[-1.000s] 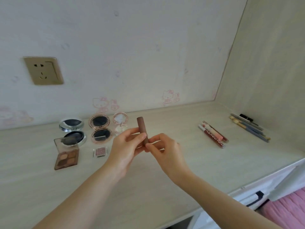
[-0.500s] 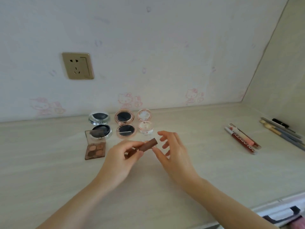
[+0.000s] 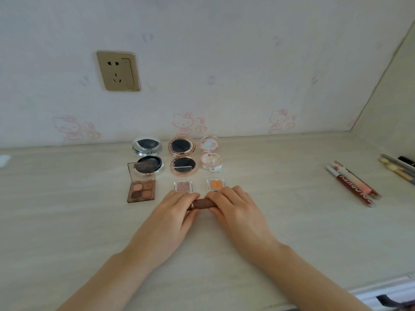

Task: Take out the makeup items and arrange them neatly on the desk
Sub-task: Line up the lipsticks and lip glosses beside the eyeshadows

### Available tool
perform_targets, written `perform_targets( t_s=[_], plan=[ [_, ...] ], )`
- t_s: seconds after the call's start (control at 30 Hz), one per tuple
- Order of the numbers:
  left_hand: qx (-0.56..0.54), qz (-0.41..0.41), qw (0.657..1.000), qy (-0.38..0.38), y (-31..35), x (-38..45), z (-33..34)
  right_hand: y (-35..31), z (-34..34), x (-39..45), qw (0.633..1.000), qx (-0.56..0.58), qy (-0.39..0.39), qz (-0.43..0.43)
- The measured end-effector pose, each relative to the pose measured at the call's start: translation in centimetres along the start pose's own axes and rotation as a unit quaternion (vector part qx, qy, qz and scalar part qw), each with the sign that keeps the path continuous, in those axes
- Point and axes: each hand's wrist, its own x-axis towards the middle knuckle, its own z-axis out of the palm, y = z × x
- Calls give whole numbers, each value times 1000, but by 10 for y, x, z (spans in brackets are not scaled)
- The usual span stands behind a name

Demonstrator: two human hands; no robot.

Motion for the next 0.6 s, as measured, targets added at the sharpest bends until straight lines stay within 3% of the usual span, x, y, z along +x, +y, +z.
perform_targets(
  t_s=[0.17,0.3,0.6],
  plan=[
    [80,36,995,-44,9,1,-7,-3,0,-3,999,10,45,-25],
    [119,48,991,-33,14,2,-12,-1,1,-6,997,-2,61,-49],
    [-31,-5,997,-71,-4,2,-9,-2,-3,-6,995,57,35,-78]
  ],
)
